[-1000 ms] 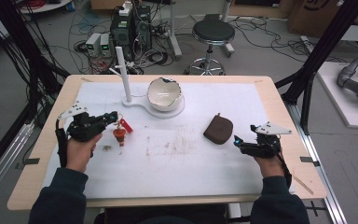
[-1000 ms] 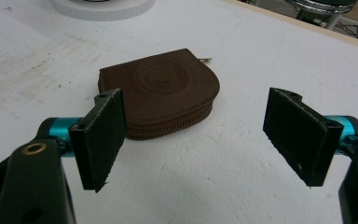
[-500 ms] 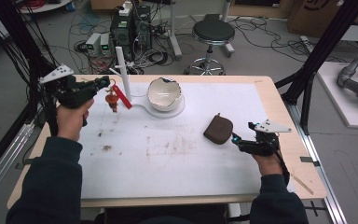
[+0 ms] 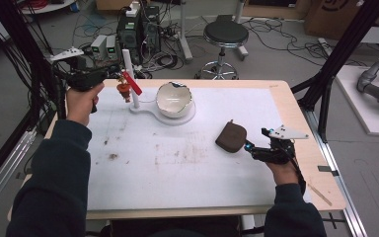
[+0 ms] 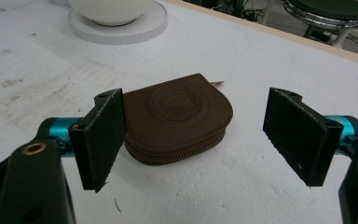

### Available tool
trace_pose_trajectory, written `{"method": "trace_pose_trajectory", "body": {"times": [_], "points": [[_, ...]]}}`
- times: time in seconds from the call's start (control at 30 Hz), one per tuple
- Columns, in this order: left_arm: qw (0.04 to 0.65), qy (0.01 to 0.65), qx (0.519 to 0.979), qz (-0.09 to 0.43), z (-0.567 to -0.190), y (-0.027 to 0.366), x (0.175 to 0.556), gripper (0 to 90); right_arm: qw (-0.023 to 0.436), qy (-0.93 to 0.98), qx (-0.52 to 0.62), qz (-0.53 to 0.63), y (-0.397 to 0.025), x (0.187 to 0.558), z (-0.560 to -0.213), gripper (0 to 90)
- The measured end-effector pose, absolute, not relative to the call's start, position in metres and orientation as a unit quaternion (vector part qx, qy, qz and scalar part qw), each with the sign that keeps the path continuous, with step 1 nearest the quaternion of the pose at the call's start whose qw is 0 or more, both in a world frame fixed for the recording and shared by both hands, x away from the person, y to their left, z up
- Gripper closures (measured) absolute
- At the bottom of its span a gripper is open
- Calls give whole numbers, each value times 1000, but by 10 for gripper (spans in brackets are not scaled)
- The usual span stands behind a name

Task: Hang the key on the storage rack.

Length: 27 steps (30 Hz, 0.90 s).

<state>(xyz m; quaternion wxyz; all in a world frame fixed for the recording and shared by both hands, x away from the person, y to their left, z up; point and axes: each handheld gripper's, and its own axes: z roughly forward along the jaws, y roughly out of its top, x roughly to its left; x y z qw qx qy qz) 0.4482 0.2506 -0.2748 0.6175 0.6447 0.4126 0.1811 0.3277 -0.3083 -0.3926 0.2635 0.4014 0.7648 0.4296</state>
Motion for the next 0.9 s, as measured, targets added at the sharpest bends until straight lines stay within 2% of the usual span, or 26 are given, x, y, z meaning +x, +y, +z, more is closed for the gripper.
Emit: {"method": "trace_pose_trajectory", "body": {"times": [0.57,0.73,0.9], "points": [[615,456,612,197,-290,247,469,880,257,766,399,433,-308,329,-394,215],[606,460,617,199,-292,244,473,880,255,767,400,433,-308,329,-394,215],[619,480,590,196,-297,247,475,884,256,767,398,433,-309,329,-394,215]]}}
